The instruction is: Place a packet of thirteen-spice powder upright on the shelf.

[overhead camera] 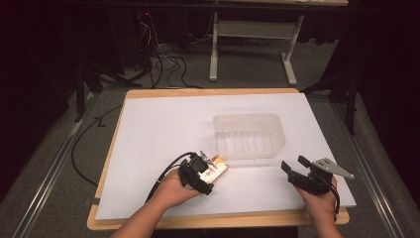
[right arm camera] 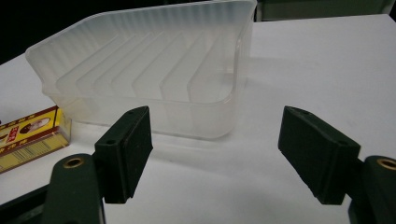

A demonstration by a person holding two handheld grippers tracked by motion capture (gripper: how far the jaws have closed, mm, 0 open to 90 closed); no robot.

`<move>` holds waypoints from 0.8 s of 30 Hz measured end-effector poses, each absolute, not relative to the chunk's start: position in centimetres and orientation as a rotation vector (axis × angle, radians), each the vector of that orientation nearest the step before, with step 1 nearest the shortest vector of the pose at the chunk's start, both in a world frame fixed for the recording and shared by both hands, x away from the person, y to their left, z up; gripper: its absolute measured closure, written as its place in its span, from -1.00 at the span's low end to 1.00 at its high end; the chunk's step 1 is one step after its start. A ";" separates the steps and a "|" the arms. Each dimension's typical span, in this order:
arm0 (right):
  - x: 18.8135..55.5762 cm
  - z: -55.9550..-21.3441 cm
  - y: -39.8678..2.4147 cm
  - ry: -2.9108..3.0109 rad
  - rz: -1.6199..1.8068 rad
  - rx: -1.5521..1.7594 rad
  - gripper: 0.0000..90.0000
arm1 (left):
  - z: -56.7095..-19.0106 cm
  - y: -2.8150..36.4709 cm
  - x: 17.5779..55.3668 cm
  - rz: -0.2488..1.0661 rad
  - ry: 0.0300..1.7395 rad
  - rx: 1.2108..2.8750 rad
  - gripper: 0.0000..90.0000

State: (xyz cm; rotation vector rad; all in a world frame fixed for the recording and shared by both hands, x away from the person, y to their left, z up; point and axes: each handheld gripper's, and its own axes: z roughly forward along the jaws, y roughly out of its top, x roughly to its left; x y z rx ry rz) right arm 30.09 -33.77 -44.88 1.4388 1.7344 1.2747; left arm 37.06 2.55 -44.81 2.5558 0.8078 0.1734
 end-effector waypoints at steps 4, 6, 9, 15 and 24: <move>30.1 -44.8 -33.7 1.737 1.273 1.434 -0.41 | -45.2 2.4 37.2 0.162 0.806 2.583 -0.56; 30.0 -44.8 -33.7 1.736 1.274 1.430 -0.41 | -45.2 2.3 37.2 0.156 0.792 2.594 -0.48; 30.0 -44.8 -33.6 1.734 1.267 1.434 -0.40 | -45.4 2.3 37.1 0.150 0.783 2.598 -0.38; 30.0 -44.8 -33.5 1.737 1.266 1.429 -0.39 | -45.4 2.7 36.8 0.162 0.772 2.587 -0.33; 30.0 -44.9 -33.4 1.740 1.260 1.437 -0.39 | -45.5 3.6 36.6 0.163 0.770 2.546 -0.29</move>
